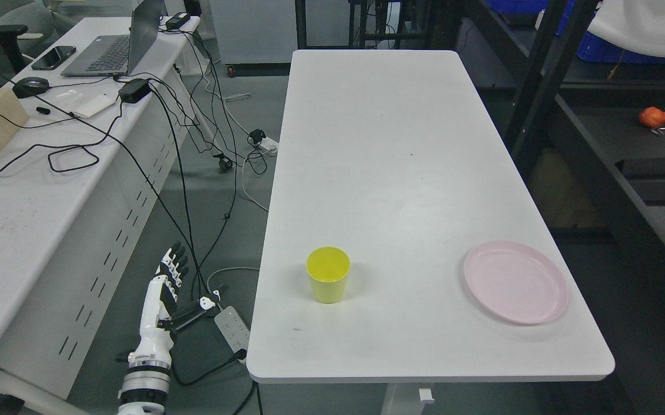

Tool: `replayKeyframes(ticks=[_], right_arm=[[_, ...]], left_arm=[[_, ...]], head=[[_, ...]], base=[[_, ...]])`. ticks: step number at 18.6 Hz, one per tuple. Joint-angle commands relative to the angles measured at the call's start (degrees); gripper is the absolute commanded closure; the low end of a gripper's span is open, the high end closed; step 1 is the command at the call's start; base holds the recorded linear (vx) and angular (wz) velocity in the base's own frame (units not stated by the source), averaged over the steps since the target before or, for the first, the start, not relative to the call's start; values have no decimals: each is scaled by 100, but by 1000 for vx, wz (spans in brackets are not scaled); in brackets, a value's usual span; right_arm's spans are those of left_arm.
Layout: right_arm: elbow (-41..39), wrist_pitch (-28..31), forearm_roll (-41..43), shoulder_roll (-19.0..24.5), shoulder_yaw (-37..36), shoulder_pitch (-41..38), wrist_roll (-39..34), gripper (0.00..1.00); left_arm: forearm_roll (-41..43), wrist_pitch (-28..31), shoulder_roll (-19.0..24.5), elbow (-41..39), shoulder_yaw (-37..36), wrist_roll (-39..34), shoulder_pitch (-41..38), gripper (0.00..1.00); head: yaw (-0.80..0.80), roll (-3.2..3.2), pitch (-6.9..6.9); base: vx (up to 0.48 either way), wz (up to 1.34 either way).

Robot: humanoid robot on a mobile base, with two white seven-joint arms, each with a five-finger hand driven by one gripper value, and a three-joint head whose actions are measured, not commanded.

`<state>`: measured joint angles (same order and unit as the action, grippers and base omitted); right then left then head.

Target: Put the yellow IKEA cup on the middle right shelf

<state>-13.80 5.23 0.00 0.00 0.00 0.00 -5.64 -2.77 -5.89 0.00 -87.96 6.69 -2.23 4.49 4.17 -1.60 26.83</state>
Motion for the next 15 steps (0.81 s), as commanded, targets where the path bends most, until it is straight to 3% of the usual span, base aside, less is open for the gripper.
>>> replayKeyframes(ticks=[1,9,15], right_arm=[[0,5,141,-100,97,-62,1232,1],[0,5,141,-100,97,-62,1232,1],[0,5,141,-100,97,-62,1232,0]], left_arm=[[4,0,100,-2,-19,-6,8,1],[-4,-17,100,-2,-10,3,34,1],[-4,-649,100,-81,-518,73,43,1]], head=[[0,0,0],[0,0,0],[0,0,0]], base=[[0,0],[0,0],[0,0]])
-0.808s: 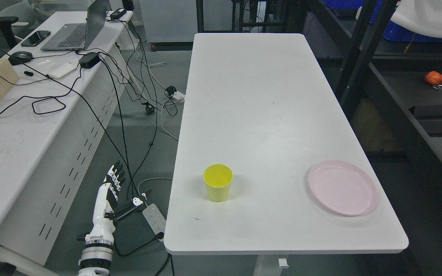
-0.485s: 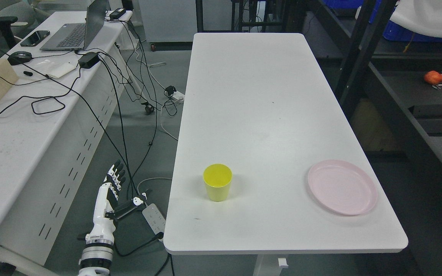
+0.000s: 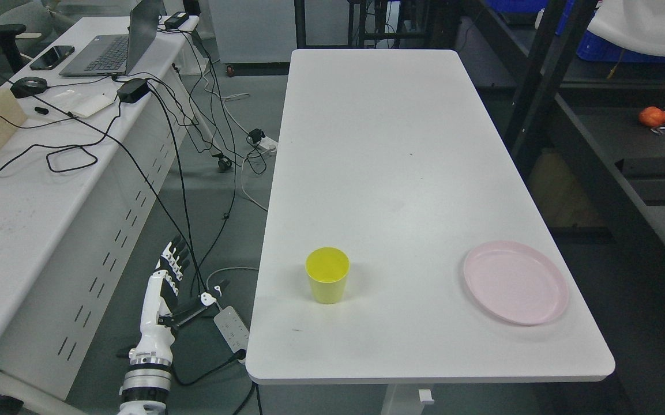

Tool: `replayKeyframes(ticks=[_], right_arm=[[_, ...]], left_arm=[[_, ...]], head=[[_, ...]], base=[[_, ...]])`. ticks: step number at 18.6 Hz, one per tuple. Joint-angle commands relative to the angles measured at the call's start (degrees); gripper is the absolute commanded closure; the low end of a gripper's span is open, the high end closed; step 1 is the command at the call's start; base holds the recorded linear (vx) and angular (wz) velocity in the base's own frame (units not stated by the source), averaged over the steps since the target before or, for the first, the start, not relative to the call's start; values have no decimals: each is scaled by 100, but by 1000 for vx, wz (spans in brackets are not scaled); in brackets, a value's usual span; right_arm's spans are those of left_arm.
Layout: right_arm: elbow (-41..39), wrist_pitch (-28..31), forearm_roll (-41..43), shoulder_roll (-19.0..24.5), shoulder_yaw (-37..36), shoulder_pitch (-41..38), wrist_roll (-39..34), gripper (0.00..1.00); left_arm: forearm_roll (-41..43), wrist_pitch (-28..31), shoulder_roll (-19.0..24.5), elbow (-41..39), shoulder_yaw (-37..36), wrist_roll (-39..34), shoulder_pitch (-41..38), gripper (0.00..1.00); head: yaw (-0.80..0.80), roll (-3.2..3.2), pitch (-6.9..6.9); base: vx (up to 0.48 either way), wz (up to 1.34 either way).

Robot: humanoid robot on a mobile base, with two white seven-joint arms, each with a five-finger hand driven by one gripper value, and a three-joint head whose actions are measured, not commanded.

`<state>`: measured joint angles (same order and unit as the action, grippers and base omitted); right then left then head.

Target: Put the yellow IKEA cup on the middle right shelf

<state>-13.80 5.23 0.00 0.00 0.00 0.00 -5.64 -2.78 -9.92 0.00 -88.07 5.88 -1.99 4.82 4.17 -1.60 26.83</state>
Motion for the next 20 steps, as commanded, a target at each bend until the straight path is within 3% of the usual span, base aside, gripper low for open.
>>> replayKeyframes(ticks=[1,9,14,20], right_arm=[[0,5,141,-100,97,-62,1232,1],[0,5,141,-100,97,-62,1232,1],[0,5,141,-100,97,-62,1232,1],[0,5,141,-100,97,-62,1232,1]], left_arm=[[-3,-334,100,-114,-569,49,10,1],[-503,-423,100,-176,-1887,40,54,1],[-1400,-405,100,-132,-1985,49,89,1],[-1751,-327,100,34,-1801,40,63,1]], head=[[0,0,0],[0,0,0],[0,0,0],[0,0,0]], base=[[0,0],[0,0],[0,0],[0,0]])
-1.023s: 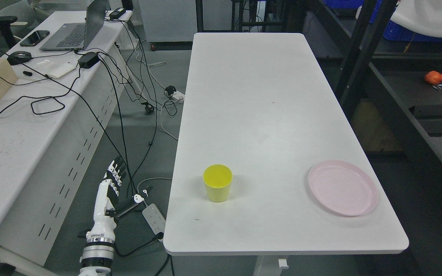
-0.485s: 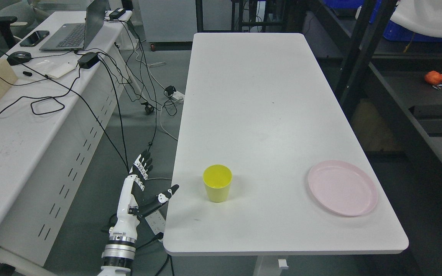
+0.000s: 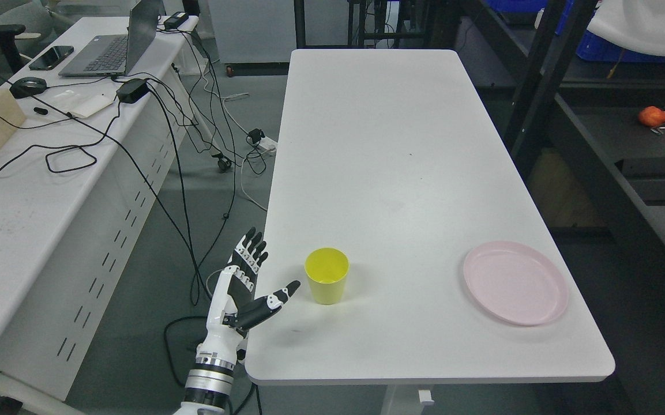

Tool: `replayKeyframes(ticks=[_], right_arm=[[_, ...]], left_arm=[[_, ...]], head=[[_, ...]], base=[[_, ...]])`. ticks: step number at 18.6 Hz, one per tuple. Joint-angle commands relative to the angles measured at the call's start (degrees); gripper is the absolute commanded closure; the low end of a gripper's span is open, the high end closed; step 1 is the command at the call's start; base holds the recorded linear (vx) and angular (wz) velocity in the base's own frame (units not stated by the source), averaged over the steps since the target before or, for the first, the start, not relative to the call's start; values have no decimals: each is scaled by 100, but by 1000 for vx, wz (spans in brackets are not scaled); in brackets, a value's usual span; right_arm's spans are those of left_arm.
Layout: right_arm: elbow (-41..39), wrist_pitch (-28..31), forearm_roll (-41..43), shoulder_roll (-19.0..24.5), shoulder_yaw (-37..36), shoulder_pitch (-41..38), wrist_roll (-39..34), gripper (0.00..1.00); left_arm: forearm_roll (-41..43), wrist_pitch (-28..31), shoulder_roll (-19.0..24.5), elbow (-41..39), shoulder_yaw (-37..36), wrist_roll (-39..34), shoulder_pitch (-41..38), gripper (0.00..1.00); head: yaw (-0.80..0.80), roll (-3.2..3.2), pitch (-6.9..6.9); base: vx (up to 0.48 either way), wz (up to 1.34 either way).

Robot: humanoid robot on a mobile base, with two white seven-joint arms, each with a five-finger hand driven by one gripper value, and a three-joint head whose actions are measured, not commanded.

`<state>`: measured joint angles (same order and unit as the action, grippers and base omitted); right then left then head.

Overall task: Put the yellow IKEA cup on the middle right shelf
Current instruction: 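Raise the left hand and reach toward the yellow cup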

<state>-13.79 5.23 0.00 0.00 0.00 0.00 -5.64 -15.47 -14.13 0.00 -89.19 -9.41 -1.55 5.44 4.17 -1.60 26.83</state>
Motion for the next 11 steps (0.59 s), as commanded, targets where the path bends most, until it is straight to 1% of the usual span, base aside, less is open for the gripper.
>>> replayKeyframes(ticks=[1,3,7,11], right_arm=[[0,5,141,-100,97,-61,1232,1],[0,5,141,-100,97,-61,1232,1],[0,5,141,-100,97,-61,1232,0],[0,5,141,-100,97,-61,1232,1]], left_arm=[[-509,156,100,252,-176,-3,53,1],[-509,235,100,376,-79,-3,168,1],[-492,481,100,456,-113,5,291,1],[-299,499,100,447,-227,14,362,1]], head=[[0,0,0],[0,0,0],[0,0,0],[0,0,0]], base=[[0,0],[13,0],[36,0],[44,0]])
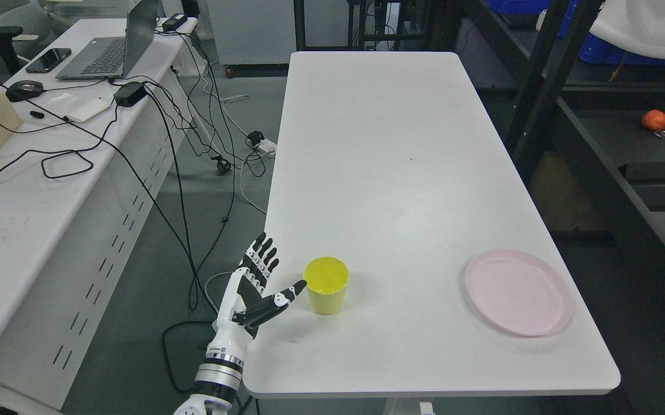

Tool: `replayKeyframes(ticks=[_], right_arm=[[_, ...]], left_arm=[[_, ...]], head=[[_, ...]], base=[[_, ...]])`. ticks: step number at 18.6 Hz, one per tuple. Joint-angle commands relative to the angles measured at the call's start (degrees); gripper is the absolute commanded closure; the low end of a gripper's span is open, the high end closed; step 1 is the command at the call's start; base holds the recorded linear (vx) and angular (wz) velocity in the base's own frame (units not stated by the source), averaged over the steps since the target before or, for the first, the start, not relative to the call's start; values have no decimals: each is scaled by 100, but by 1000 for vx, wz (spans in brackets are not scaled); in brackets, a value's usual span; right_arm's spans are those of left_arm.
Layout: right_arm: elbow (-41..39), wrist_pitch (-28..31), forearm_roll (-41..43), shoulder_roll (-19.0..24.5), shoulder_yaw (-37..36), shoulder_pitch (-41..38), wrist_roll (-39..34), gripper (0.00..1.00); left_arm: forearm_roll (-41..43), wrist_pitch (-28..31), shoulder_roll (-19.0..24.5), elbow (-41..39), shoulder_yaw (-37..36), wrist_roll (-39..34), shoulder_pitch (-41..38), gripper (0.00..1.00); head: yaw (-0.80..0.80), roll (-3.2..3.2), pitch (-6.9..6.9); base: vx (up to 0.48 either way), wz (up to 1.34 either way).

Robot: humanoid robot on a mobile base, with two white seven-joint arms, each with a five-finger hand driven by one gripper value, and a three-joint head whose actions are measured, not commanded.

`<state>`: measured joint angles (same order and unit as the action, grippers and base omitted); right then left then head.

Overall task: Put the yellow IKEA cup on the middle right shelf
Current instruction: 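Raise the left hand and reach toward the yellow cup, then close the left hand fingers around the yellow cup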

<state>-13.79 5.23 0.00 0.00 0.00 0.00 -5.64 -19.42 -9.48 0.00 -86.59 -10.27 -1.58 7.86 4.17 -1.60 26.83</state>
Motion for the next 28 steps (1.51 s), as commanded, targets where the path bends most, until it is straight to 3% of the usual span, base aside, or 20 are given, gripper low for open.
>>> replayKeyframes(ticks=[1,4,10,28], right_arm=[[0,5,141,-100,97,-62,1232,1],[0,5,141,-100,97,-62,1232,1],[0,5,141,-100,97,-62,1232,1],[0,5,141,-100,97,-62,1232,1]], left_arm=[[166,34,100,186,-255,44,120,1],[236,34,100,134,-633,166,58,1],[640,34,100,99,-687,167,6,1],[685,1080,100,160,95,158,445,1]], head=[[0,0,0],[0,0,0],[0,0,0],[0,0,0]], base=[[38,0],[24,0],[0,0],[0,0]])
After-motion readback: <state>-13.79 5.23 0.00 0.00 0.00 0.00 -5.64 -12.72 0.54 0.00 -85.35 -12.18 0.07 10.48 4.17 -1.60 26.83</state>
